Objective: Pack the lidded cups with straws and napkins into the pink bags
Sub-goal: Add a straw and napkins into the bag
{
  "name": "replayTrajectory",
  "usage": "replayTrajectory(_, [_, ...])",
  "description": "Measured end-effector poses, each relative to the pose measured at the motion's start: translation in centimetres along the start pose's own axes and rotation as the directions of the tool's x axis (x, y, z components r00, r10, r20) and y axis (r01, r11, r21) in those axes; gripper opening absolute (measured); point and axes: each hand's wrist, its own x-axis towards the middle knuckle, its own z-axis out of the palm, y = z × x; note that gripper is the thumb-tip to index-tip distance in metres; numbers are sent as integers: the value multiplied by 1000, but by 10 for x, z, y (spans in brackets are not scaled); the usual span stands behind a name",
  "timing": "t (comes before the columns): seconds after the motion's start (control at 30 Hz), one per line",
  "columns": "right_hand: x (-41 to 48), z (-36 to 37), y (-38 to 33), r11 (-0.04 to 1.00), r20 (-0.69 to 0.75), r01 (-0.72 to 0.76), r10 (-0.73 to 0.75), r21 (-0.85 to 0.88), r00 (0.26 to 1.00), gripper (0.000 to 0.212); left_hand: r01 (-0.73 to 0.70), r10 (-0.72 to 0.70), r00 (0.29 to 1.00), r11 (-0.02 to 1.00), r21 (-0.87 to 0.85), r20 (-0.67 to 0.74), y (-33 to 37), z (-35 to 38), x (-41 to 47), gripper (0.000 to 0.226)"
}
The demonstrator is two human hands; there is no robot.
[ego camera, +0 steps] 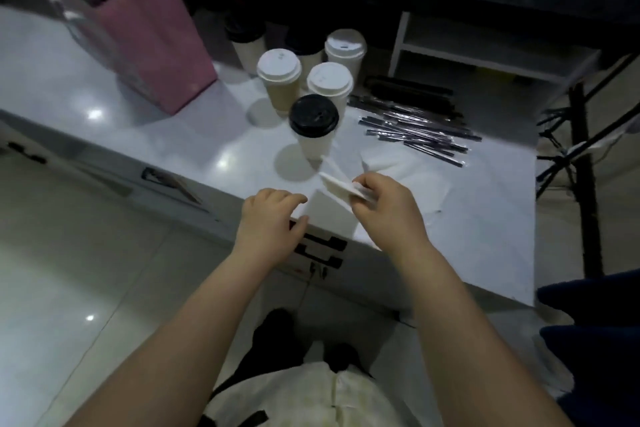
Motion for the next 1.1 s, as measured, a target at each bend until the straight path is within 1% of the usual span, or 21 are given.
replayTrajectory(0.13, [8,47,-47,969,108,170,-152,-182,982,10,137,-139,987,990,-37,-84,-49,-24,-20,33])
replayTrajectory(0.2, [12,77,-73,951,187,233,-197,-201,962,9,175,-180,978,983,-49,-110,-80,-34,-33,31])
replayTrajectory(0.3, [20,128,-113,927,303,297,-222,-229,927,8,233,-239,957,971,-54,-167,-134,-53,-54,28])
replayTrajectory(0.4, [38,180,-161,911,333,334,-245,-243,911,8,254,-268,916,964,-85,-299,-195,-80,-65,23])
replayTrajectory(0.47, [54,209,-193,906,328,346,-258,-246,909,10,242,-247,903,968,-61,-351,-237,-101,-66,22])
replayTrajectory(0.53, [70,235,-224,903,308,352,-272,-246,912,12,228,-223,901,973,-30,-372,-278,-120,-62,24])
replayTrajectory(0.67, [94,276,-276,911,200,341,-298,-232,933,10,213,-196,914,977,8,-356,-351,-149,-47,22])
replayTrajectory(0.83, [110,311,-317,919,124,341,-321,-197,939,6,191,-184,928,981,-11,-325,-409,-180,-15,20])
replayTrajectory(0.9, [125,313,-330,922,80,330,-320,-201,944,6,172,-168,931,985,-18,-324,-424,-194,6,22])
replayTrajectory(0.97, [147,305,-346,919,15,332,-337,-210,941,7,130,-139,925,990,-49,-353,-434,-212,36,23])
replayTrajectory(1.1, [194,273,-383,893,-119,397,-427,-211,897,10,53,-76,912,996,-66,-403,-440,-250,102,26])
